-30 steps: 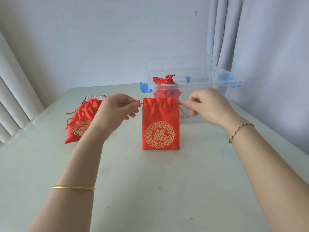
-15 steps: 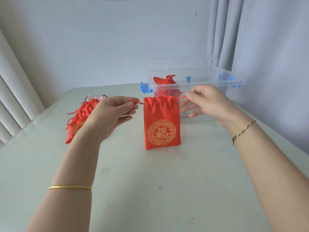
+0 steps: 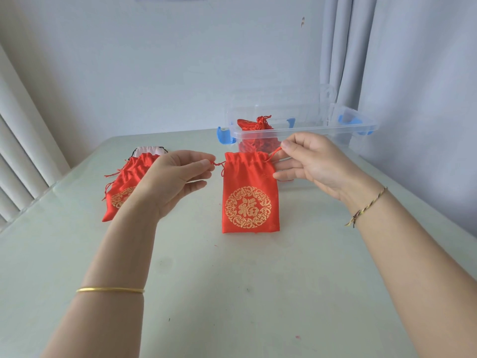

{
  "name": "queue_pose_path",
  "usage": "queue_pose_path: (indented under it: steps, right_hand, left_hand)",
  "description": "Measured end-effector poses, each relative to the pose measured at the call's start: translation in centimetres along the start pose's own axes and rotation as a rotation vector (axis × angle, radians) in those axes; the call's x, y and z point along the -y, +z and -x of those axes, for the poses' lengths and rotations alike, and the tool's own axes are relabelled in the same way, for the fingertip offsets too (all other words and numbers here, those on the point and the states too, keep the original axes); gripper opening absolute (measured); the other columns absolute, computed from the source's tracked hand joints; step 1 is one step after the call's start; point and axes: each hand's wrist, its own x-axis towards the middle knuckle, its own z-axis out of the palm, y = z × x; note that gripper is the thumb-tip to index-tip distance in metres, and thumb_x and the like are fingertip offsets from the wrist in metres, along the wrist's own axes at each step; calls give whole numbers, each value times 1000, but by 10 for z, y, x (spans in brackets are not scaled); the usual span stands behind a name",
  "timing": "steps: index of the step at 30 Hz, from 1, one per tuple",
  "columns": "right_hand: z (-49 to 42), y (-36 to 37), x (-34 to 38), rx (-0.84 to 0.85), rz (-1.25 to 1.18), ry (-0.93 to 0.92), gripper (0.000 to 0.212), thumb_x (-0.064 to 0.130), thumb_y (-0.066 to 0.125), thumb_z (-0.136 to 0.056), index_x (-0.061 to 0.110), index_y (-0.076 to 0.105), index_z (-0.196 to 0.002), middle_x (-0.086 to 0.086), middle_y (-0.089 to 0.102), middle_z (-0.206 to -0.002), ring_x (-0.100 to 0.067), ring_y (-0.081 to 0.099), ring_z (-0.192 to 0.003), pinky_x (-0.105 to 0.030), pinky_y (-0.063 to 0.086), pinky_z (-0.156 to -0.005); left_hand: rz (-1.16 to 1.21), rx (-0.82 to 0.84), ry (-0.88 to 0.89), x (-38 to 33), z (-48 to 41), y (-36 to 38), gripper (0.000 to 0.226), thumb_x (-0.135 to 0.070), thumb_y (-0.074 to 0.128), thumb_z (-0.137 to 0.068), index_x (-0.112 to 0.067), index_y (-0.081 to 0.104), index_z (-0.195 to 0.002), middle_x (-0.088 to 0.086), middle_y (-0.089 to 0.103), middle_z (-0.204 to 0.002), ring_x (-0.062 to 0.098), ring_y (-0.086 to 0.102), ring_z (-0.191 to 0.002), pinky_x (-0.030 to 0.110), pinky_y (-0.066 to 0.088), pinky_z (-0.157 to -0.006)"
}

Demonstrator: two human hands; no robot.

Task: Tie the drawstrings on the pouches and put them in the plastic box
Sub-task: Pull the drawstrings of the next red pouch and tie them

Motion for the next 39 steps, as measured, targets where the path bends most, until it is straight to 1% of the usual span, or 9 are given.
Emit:
queue_pose_path:
  steps: [10,15,21,25,29,31,34,36,39]
  right_hand:
    - [0,-1,0,7,-48,-39,21,12,42,-98,10,50,-78,-8,62,-82,-20,66,-74,-35,56,-77]
    - [-2,-4,-2,8,-4,-26,21,13,41,-98,10,48,-79,-6,66,-83,-23,67,-77,-39,54,-80]
    - [-4,-18,-7,-89,302,-16,21,13,43,-97,12,49,-77,-13,64,-82,-23,66,-72,-33,55,-65]
    - [-6,-20,-12,-164,530,-77,26,13,46,-95,15,49,-70,-5,62,-70,-26,64,-67,-30,49,-57]
    - [-8,-22,-14,-268,614,-121,30,17,51,-93,18,54,-63,-5,61,-69,-22,58,-64,-34,47,-64]
    - [-6,-22,-12,-293,531,-71,31,19,51,-93,19,57,-62,-6,58,-68,-16,51,-60,-31,46,-61]
    - [-6,-23,-10,-273,114,166,28,21,52,-93,16,58,-66,1,48,-62,-8,41,-53,-16,38,-45]
    - [-8,-27,-11,-219,-177,328,28,23,51,-93,17,55,-66,3,47,-56,-7,39,-49,-13,35,-40]
    - [-10,-35,-15,-188,-523,491,31,24,49,-92,19,50,-61,6,44,-48,-6,37,-44,-10,33,-41]
  left_hand:
    - [-250,-247,114,6,-7,2,15,-4,67,-80,-14,59,-72,2,54,-68,10,51,-61,12,49,-54]
    - [-425,-303,218,6,-6,4,14,-9,62,-86,-14,57,-74,0,57,-66,9,53,-59,17,49,-57]
    - [-330,-273,244,2,-4,6,10,-3,59,-86,-11,55,-90,7,64,-77,14,59,-64,20,51,-63]
    - [-576,-334,316,3,-5,5,12,-5,58,-86,-13,65,-92,-1,62,-70,9,55,-60,10,44,-58]
    - [-750,-403,352,4,-7,5,9,-12,56,-89,-10,64,-85,-2,59,-71,3,48,-60,5,33,-47]
    - [-813,-423,357,4,-8,5,15,-16,52,-92,-8,62,-84,-6,53,-68,4,45,-59,12,31,-47]
    - [-785,-423,302,3,-8,8,26,-18,43,-96,-7,57,-77,-9,48,-62,9,42,-54,25,30,-48]
    - [-560,-416,194,4,-10,6,34,-18,38,-97,-10,50,-66,-5,45,-57,12,39,-50,23,29,-46]
    - [53,-374,-32,2,-13,0,37,-21,37,-98,-17,43,-62,-6,39,-49,8,32,-41,15,29,-38]
